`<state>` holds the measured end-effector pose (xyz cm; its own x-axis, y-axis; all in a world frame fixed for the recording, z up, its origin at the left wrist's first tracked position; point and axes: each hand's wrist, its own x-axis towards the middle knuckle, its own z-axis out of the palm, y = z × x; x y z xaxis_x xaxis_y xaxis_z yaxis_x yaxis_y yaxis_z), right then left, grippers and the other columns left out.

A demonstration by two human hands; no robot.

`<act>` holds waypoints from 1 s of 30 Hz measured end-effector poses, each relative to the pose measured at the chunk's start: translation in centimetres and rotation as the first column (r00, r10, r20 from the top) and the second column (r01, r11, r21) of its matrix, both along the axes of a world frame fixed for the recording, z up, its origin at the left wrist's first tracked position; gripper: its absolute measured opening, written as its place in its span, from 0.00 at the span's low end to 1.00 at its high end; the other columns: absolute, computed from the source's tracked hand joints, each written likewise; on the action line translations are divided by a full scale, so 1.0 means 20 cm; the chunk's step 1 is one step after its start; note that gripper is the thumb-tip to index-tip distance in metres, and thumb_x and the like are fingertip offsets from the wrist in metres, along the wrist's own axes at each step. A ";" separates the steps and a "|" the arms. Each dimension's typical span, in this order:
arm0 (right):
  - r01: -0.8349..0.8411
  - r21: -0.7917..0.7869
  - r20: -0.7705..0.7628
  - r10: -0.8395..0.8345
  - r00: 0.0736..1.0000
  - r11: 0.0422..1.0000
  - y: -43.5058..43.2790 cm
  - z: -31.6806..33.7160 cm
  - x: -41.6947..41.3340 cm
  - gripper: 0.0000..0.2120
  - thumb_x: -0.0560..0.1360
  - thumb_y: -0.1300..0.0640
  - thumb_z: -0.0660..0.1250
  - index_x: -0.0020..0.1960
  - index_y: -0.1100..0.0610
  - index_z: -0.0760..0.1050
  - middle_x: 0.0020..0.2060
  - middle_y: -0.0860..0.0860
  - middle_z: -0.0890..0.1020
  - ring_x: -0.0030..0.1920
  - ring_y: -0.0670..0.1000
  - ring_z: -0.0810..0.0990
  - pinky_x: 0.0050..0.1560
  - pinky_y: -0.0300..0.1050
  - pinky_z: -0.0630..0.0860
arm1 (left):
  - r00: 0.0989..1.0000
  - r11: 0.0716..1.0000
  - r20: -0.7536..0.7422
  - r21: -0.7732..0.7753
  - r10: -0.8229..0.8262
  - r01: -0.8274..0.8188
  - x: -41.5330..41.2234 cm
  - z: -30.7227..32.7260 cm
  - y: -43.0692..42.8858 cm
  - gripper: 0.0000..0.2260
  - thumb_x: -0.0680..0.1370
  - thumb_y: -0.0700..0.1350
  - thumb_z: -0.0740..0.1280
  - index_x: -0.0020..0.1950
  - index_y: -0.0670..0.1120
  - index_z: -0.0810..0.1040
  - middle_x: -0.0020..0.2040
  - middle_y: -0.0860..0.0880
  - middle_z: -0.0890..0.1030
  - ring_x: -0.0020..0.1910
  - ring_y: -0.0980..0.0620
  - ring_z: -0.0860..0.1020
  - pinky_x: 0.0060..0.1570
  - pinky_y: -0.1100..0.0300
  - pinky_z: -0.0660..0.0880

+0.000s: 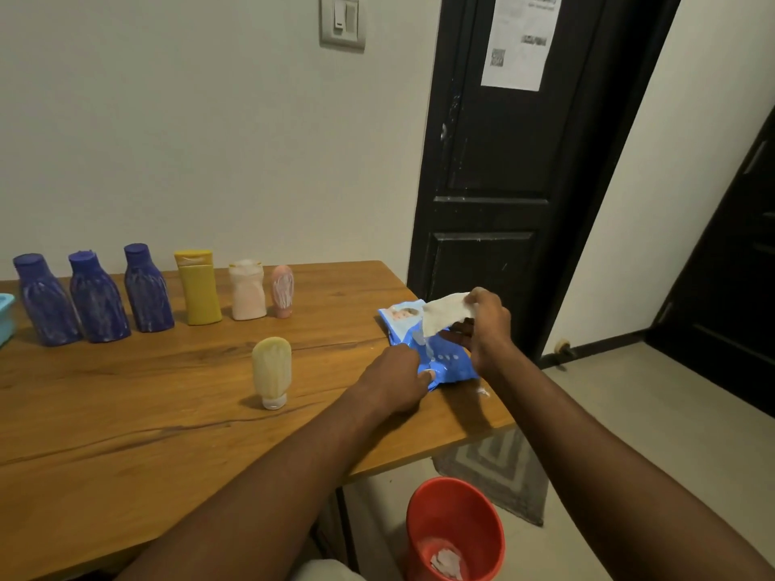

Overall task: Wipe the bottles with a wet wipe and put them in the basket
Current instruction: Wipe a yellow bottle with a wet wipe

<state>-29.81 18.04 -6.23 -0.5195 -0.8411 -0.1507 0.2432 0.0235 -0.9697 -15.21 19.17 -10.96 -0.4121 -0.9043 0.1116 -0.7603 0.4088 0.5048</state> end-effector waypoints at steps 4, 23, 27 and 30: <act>-0.065 -0.030 0.184 0.069 0.980 0.997 0.03 0.03 0.02 0.16 0.74 0.49 0.71 0.59 0.54 0.74 0.54 0.60 0.81 0.54 0.61 0.83 0.47 0.57 0.85 | 0.998 1.000 -0.065 -0.027 -0.008 0.006 0.01 0.02 0.04 0.15 0.84 0.52 0.64 0.64 0.43 0.76 0.58 0.44 0.79 0.47 0.54 0.74 0.41 0.63 0.68; -0.391 -0.094 -0.623 0.252 0.740 0.916 0.34 0.00 0.74 0.06 0.80 0.61 0.68 0.55 0.54 0.80 0.42 0.44 0.81 0.46 0.47 0.82 0.45 0.45 0.83 | 0.998 0.973 -0.032 -0.228 -0.048 0.039 1.07 0.49 0.27 0.30 0.75 0.33 0.68 0.72 0.58 0.75 0.78 0.55 0.65 0.76 0.54 0.60 0.69 0.69 0.61; -0.410 -0.151 -0.795 0.136 0.592 0.900 0.35 -0.07 0.88 0.08 0.77 0.62 0.67 0.45 0.53 0.83 0.35 0.46 0.83 0.40 0.47 0.82 0.39 0.46 0.79 | 0.997 0.998 0.059 0.020 -0.057 0.056 1.21 0.44 0.19 0.36 0.74 0.36 0.74 0.77 0.60 0.68 0.79 0.55 0.64 0.76 0.52 0.64 0.72 0.50 0.70; -0.447 -0.168 -0.848 0.103 0.521 0.879 0.41 -0.12 0.94 0.11 0.79 0.58 0.68 0.59 0.50 0.84 0.45 0.44 0.87 0.43 0.40 0.81 0.43 0.40 0.80 | 0.990 0.987 -0.117 0.132 -0.081 0.096 1.21 0.40 0.17 0.33 0.73 0.35 0.77 0.74 0.55 0.73 0.74 0.52 0.71 0.68 0.53 0.75 0.61 0.57 0.79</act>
